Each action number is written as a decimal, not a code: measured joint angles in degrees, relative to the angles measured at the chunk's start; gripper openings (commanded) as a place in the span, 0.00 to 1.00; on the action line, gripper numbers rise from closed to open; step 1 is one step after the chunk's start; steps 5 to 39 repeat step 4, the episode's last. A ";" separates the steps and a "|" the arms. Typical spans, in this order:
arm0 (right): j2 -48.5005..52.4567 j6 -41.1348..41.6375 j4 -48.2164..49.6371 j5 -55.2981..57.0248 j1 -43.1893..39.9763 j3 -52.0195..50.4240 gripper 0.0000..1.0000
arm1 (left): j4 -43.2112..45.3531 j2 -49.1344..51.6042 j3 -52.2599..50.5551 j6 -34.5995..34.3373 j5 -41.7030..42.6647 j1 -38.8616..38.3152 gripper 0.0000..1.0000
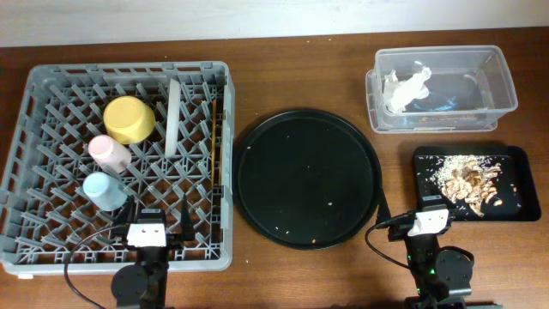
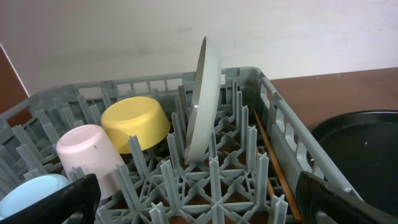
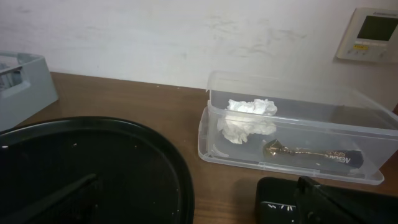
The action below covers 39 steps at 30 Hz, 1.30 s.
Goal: Sort waste into correct bins and load items into the dishwasher rack
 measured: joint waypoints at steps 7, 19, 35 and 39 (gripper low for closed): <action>0.00 0.02 0.00 0.02 0.00 0.00 0.99 | 0.02 0.00 0.00 0.00 0.00 -0.02 0.99; 0.00 0.02 0.00 0.02 0.00 0.00 0.99 | 0.02 0.00 0.00 0.00 0.00 -0.02 0.99; 0.00 0.02 0.00 0.02 0.00 0.00 0.99 | 0.02 0.00 0.00 0.00 0.00 -0.02 0.99; 0.00 0.02 0.00 0.02 0.00 0.00 0.99 | 0.02 0.00 0.00 0.00 0.00 -0.02 0.99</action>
